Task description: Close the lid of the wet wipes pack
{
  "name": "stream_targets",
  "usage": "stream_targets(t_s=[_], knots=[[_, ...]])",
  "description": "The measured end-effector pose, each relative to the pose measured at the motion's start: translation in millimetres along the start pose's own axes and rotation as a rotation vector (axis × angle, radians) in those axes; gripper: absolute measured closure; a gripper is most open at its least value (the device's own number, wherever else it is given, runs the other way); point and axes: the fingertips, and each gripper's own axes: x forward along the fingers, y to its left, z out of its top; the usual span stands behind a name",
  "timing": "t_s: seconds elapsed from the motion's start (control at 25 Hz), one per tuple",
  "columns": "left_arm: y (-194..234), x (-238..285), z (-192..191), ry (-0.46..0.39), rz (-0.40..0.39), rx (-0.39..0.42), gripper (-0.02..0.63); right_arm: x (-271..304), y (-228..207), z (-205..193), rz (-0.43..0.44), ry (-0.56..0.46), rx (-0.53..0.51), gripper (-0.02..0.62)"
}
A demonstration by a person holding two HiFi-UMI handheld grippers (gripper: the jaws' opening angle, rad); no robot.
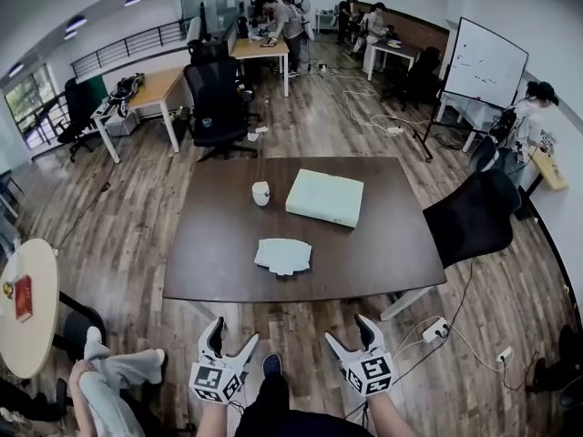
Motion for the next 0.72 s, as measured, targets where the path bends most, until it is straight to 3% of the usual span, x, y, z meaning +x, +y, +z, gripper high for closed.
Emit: stream_targets(t_s=[0.48, 0.72], knots=[[61.9, 69.1, 22.0, 0.017, -0.046, -0.041, 0.219, 85.9, -17.3, 34.0, -0.029, 0.013, 0.037, 0.252], [94.6, 106.6, 33.6, 0.035, -0.099, 0.015, 0.219, 135.8, -16.5, 44.1, -0.041, 0.023, 0.031, 0.252]])
